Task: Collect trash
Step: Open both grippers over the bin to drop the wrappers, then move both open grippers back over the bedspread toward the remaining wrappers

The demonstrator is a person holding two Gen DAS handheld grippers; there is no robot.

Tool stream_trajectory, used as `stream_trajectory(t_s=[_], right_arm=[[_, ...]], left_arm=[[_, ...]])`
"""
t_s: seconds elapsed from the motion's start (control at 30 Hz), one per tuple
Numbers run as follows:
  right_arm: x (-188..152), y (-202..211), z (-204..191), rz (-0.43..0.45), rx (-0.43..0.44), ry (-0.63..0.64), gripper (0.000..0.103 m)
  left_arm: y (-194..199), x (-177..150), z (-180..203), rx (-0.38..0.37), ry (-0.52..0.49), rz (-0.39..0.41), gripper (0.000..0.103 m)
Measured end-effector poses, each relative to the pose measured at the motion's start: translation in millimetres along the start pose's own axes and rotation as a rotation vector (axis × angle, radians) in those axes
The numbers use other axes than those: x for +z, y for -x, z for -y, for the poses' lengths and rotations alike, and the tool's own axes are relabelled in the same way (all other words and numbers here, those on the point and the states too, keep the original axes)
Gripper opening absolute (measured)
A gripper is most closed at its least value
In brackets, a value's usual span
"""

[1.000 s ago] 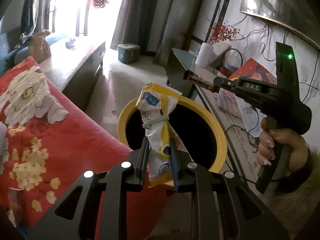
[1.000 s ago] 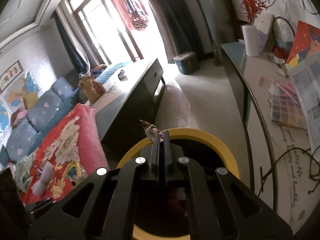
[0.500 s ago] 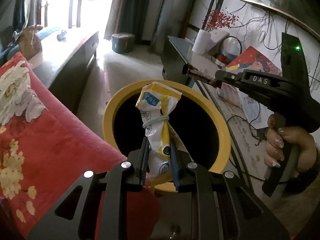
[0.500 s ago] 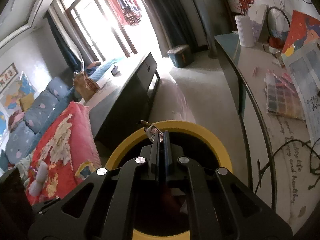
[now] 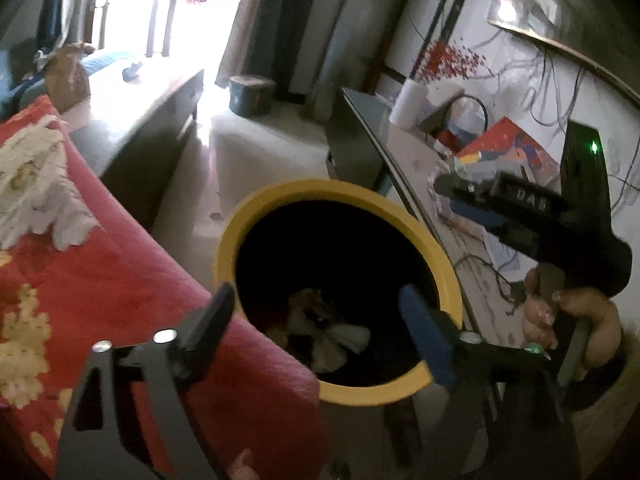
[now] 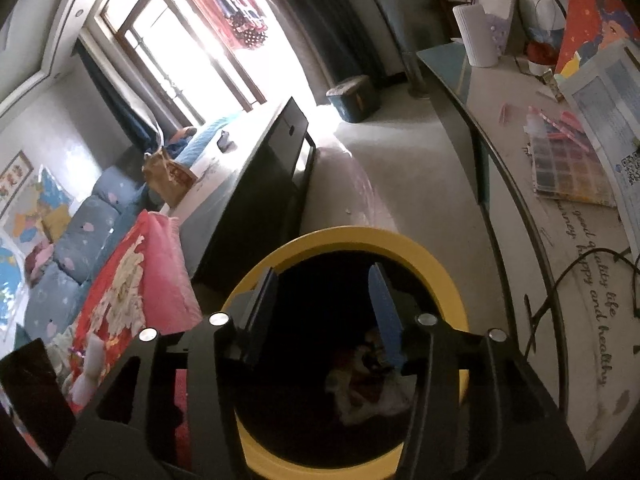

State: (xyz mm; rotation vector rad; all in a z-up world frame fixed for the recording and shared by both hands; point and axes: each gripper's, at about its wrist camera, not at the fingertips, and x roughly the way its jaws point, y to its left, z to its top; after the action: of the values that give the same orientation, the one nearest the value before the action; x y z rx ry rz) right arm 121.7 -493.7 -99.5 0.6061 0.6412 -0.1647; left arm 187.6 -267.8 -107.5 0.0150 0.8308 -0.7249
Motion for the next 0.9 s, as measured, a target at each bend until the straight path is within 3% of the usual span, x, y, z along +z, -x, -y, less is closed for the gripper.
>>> stream_trajectory(t_s=[0.1,0.23,0.43,0.9], right_arm=[[-2,4,-7,0.025,-0.018,0.032,0.052],[-2,11,-20,0.055,-0.026,0.069,0.068],[-1,25,-43,0.101,-0.016,0.122,0.079],[-13,45,-97,0.116,0.072,0.217,0.084]], left_arm=[[16,3,-5,0.025,0.025,0.040,0.095],[39,4,-14,0.068,0.041,0.091,0.096],[76,3,-26,0.127,0.071,0.167,0.096],[133,-11,-55,0.237,0.136,0.266,0.096]])
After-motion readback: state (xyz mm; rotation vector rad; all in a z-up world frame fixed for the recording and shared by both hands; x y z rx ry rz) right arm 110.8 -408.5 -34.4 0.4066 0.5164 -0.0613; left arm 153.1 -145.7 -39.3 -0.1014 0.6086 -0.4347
